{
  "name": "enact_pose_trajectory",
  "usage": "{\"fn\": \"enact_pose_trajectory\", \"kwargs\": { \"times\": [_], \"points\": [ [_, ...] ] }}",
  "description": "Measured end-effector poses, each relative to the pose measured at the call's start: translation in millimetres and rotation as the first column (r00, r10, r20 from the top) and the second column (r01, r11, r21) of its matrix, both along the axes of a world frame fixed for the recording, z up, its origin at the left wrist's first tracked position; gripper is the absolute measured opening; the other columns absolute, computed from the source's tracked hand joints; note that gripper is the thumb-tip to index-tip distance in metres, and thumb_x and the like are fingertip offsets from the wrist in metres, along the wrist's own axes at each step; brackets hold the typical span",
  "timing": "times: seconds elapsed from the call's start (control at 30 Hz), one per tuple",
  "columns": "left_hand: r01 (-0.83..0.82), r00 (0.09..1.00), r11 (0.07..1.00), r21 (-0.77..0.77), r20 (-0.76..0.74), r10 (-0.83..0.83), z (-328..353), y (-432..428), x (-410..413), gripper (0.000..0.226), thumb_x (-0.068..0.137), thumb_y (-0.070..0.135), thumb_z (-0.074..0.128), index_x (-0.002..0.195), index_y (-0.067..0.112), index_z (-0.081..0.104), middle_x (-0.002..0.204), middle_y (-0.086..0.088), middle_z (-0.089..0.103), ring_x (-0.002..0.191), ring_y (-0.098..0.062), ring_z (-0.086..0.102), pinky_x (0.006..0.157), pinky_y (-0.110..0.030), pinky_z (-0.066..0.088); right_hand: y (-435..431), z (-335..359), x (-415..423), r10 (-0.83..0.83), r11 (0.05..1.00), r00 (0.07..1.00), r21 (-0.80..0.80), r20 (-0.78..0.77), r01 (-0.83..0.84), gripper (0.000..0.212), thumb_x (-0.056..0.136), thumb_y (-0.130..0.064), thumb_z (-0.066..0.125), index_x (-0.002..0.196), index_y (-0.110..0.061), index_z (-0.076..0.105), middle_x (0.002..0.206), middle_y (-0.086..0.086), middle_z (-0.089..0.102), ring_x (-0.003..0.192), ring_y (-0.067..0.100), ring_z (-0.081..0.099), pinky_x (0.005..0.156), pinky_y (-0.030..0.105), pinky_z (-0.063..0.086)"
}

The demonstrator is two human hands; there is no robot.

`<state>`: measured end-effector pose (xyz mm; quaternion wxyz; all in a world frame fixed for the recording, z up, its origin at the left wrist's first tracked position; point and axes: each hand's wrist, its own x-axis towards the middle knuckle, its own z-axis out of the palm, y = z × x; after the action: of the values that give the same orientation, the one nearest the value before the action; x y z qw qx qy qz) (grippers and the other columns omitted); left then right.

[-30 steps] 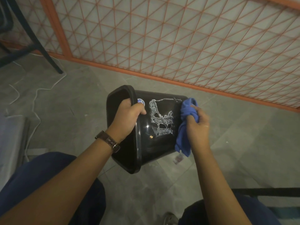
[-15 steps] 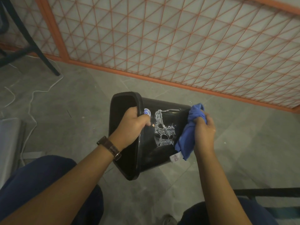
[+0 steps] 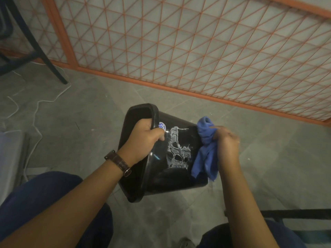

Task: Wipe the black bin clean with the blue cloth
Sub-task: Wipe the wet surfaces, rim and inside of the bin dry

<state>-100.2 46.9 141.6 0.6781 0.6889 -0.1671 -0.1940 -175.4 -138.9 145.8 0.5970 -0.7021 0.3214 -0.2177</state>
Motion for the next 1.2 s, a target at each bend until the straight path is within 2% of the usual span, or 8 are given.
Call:
{"fn": "enact_pose_trajectory", "kwargs": {
  "times": [0.2,0.33,0.43,0.63,0.77,0.9,1.03,1.2],
  "points": [
    [-0.016,0.999,1.000,-0.009,0.031,0.016,-0.2,-4.1,-1.2,0.022,0.061,0.005,0.052,0.051,-0.011,0.041,0.054,-0.009,0.037,0.052,-0.021,0.033,0.047,-0.022,0.031,11.6,-9.4,0.2,0.246,0.962,0.969,-0.129,0.027,-0.241,0.029,0.074,-0.003,0.050,0.075,-0.023,0.071,0.093,-0.011,0.070,0.091,-0.008,0.060,0.083,0.006,0.044],
    [-0.094,0.996,0.994,-0.059,-0.017,0.093,4.1,3.1,8.6,0.013,0.060,0.006,0.052,0.056,-0.007,0.050,0.054,-0.010,0.047,0.051,-0.020,0.045,0.051,-0.024,0.039,11.3,-2.1,-0.9,0.342,0.939,0.936,-0.075,0.084,-0.336,0.040,0.063,0.001,0.043,0.060,-0.026,0.072,0.077,-0.014,0.072,0.086,-0.001,0.064,0.076,0.009,0.045],
    [-0.096,0.991,0.990,-0.099,-0.102,0.086,5.8,4.5,11.2,0.008,0.057,0.006,0.052,0.056,-0.002,0.051,0.046,-0.001,0.051,0.045,-0.012,0.050,0.046,-0.020,0.041,7.2,8.4,-3.9,0.179,0.981,0.968,0.046,0.177,-0.190,0.043,0.066,0.010,0.039,0.050,-0.019,0.067,0.061,-0.012,0.068,0.065,-0.001,0.061,0.062,0.009,0.045],
    [-0.071,0.991,0.989,-0.129,-0.122,0.055,9.1,-0.5,6.4,0.024,0.056,0.006,0.050,0.069,-0.014,0.055,0.056,-0.011,0.052,0.049,-0.017,0.052,0.048,-0.022,0.043,25.5,3.5,0.3,0.256,0.953,0.960,-0.195,0.116,-0.230,0.049,0.078,-0.010,0.052,0.124,-0.025,0.045,0.113,-0.008,0.056,0.097,-0.006,0.057,0.084,0.010,0.045],
    [-0.095,0.993,0.986,-0.136,-0.077,0.085,11.4,3.2,8.4,0.027,0.059,0.003,0.050,0.067,-0.023,0.049,0.063,-0.016,0.050,0.053,-0.023,0.047,0.052,-0.024,0.040,28.2,-1.2,4.3,0.430,0.864,0.902,-0.305,0.031,-0.401,0.041,0.069,-0.011,0.047,0.104,-0.027,0.061,0.114,0.001,0.060,0.110,0.011,0.056,0.098,0.024,0.042],
    [-0.085,0.991,0.988,-0.130,-0.110,0.070,12.3,4.8,8.8,0.009,0.063,-0.002,0.050,0.053,-0.002,0.051,0.043,0.005,0.051,0.041,-0.006,0.050,0.044,-0.016,0.041,18.0,6.3,3.5,0.296,0.936,0.953,-0.218,0.067,-0.276,0.035,0.063,-0.003,0.041,0.078,-0.024,0.065,0.092,-0.006,0.065,0.086,-0.005,0.059,0.079,0.007,0.042],
    [-0.066,0.991,0.990,-0.128,-0.124,0.050,12.1,1.8,6.2,0.008,0.057,0.003,0.048,0.053,-0.004,0.048,0.045,-0.002,0.050,0.042,-0.012,0.049,0.046,-0.019,0.040,18.3,3.3,7.1,0.223,0.945,0.973,-0.258,0.056,-0.202,0.040,0.071,-0.012,0.045,0.096,-0.040,0.057,0.112,-0.001,0.061,0.103,0.003,0.057,0.089,0.012,0.042],
    [-0.119,0.991,0.980,-0.159,-0.084,0.106,13.1,6.1,11.3,0.032,0.058,0.004,0.050,0.069,-0.026,0.047,0.069,-0.020,0.049,0.058,-0.027,0.045,0.054,-0.029,0.038,36.3,1.9,6.9,0.485,0.769,0.874,-0.459,-0.034,-0.445,0.048,0.074,-0.006,0.050,0.117,-0.028,0.052,0.120,-0.001,0.049,0.116,0.004,0.046,0.102,0.013,0.033]
  ]
}}
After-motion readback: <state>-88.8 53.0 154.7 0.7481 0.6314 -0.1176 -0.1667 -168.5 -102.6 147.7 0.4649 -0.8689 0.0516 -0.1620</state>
